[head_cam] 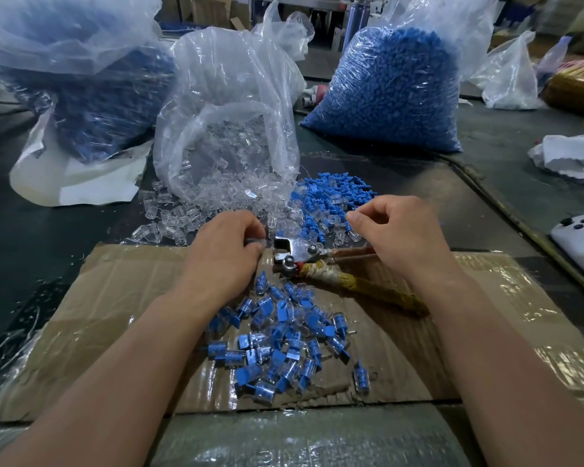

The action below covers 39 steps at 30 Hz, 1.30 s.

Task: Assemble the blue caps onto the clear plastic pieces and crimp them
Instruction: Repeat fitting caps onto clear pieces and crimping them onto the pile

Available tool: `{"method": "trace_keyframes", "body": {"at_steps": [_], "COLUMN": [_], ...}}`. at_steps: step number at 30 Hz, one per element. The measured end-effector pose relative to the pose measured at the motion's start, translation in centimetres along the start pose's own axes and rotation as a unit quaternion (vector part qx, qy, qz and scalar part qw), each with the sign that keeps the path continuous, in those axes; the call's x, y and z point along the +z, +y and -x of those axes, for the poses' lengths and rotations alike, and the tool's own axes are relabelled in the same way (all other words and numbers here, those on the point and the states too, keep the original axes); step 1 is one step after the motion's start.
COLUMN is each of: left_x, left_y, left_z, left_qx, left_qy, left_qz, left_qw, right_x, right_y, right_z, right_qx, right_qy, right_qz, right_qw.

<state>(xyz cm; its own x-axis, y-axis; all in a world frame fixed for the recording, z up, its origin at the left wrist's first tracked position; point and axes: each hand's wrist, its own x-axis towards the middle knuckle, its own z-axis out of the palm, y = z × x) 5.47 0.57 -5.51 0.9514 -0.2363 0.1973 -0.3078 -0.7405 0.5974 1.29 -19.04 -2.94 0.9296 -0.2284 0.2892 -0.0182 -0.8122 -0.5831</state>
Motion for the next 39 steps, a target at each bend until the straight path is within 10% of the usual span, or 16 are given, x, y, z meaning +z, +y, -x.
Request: {"method": "trace_keyframes", "body": {"at_steps": [17, 39], "left_x": [0.0, -1.3], "left_y": [0.4, 1.9], "left_z": [0.1, 0.9], "left_qx": [-0.006, -0.085], "left_qy": [-0.002, 0.039], "left_qz": [-0.003, 0.314], "left_qw": [1.000, 0.945], "right_x": [2.7, 2.6], "right_y": [-0.3, 0.0], "right_z": [-0.9, -1.2], "right_qx": [-0.078, -0.078], "right_qy": [-0.140, -0.128], "right_qz": [0.116, 0.114], "right_qw": [0.980, 0.982]}}
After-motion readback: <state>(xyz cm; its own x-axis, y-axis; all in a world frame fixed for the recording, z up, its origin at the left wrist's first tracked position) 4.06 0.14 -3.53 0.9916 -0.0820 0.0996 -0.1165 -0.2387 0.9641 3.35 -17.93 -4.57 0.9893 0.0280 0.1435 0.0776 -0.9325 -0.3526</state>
